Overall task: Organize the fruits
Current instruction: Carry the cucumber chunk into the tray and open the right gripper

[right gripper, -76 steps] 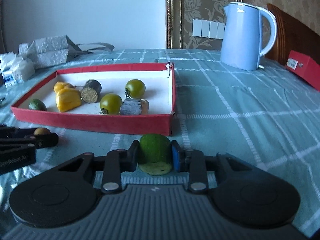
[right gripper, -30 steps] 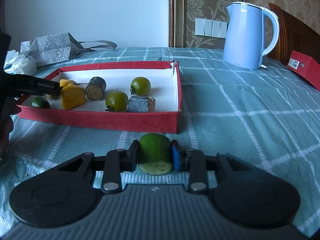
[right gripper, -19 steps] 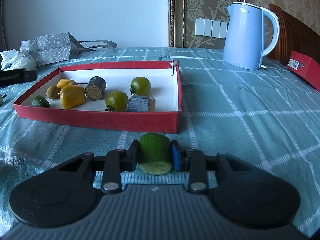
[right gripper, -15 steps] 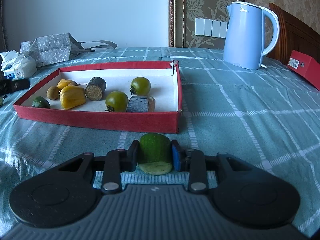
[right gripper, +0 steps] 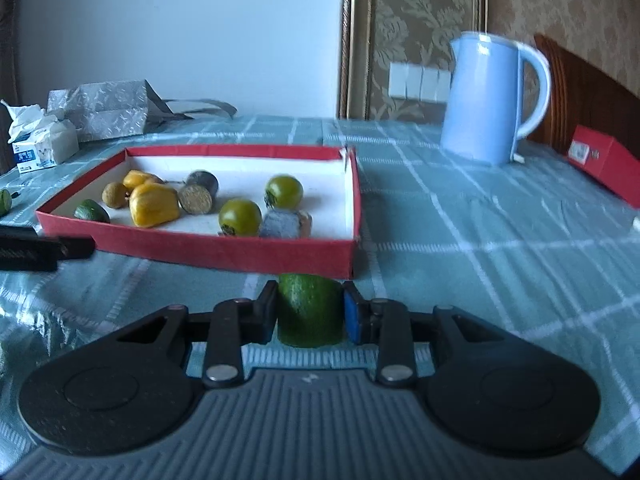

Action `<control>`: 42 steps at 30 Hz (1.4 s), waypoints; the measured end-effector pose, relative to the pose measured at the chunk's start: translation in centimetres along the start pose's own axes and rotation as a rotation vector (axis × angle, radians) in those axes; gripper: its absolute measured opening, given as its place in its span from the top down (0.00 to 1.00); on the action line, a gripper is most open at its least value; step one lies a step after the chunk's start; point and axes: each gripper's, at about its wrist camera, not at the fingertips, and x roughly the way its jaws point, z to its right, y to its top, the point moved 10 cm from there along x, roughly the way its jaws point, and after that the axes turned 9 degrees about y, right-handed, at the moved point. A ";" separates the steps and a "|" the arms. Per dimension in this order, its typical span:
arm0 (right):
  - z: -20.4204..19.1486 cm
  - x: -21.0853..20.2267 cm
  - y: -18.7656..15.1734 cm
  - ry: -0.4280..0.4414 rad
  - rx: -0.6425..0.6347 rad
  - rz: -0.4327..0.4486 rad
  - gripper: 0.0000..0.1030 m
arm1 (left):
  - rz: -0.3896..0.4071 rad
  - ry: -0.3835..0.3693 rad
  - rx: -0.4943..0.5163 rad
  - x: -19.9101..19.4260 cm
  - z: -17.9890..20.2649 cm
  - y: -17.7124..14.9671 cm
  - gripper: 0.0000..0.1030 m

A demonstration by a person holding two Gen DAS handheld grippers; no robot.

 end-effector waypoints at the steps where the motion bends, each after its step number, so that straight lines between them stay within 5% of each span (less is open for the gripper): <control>1: -0.3 -0.2 0.4 -0.003 -0.022 0.014 0.69 | -0.013 0.003 0.007 0.2 0.1 -0.2 0.06; 9: -2.8 -1.1 4.7 0.014 -0.113 0.100 0.69 | -0.013 0.028 0.042 0.1 0.5 -0.6 0.06; 16: -4.8 2.5 7.0 0.071 -0.117 0.080 0.69 | -0.014 0.030 0.045 0.1 0.5 -0.7 0.05; 29: -7.5 8.0 6.0 0.126 -0.118 -0.067 0.69 | -0.020 0.025 0.047 0.3 0.6 -0.6 0.02; 42: -8.8 11.4 5.8 0.099 -0.138 -0.120 0.70 | -0.021 0.028 0.050 0.4 0.8 -0.6 0.02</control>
